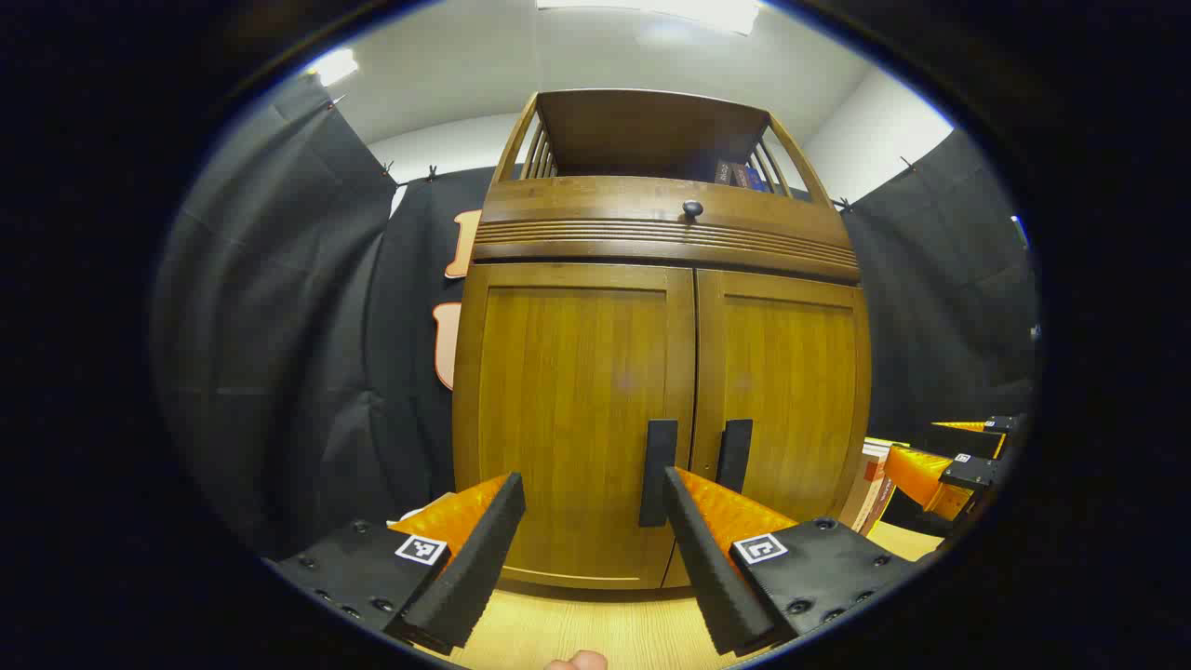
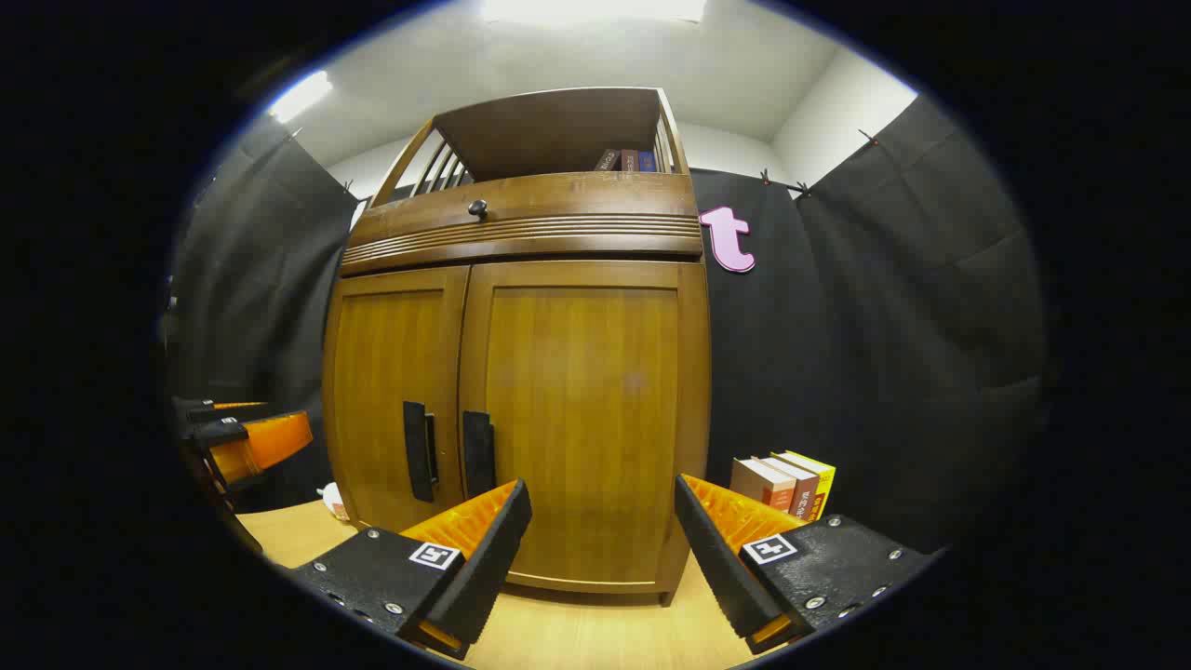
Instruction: Open the right door of the double-door shoe cabinet with the right hand, and open the left door with the left hand.
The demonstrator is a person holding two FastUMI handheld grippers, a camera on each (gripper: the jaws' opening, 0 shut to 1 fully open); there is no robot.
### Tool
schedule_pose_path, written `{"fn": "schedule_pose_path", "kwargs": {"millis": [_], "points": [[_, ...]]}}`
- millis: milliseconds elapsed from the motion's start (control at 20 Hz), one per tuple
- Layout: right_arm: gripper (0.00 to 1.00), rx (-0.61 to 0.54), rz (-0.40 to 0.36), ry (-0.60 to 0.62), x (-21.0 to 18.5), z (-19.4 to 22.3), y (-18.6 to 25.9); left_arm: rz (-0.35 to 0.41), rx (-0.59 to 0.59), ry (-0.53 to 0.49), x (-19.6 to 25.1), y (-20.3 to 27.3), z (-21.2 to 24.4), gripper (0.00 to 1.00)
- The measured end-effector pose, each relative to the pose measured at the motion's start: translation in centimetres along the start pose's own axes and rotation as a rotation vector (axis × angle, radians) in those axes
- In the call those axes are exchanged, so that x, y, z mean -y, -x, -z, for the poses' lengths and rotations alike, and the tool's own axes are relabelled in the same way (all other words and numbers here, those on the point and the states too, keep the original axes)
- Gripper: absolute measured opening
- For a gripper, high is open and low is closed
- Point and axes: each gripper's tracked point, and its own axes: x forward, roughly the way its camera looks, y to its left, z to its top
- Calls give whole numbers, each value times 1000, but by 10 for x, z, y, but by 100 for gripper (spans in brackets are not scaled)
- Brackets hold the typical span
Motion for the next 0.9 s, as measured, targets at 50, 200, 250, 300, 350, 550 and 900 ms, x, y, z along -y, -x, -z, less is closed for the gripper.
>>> {"fn": "schedule_pose_path", "kwargs": {"millis": [50, 200, 250, 300, 350, 550, 900], "points": [[95, 5, 0, -7, -1, -2, 1, 2, -1, 3, 1, 1, -1, 92], [94, -5, -18, -30, -5, -4, 6, 21, 5, 6, 5, 6, -7, 92], [94, -1, -23, -20, -6, -6, 7, 23, 14, -2, 5, 9, -10, 92], [99, -4, -30, -1, -6, -5, 8, 23, 21, -4, 5, 12, -13, 92], [94, -17, -28, 18, -4, 0, 10, 22, 26, -5, 8, 15, -14, 92], [95, -24, -49, 5, -7, -1, 22, 45, 23, 26, 17, 25, -14, 92], [95, 3, -38, 24, -8, -6, 31, -1, 54, -16, -3, 26, -21, 92]]}}
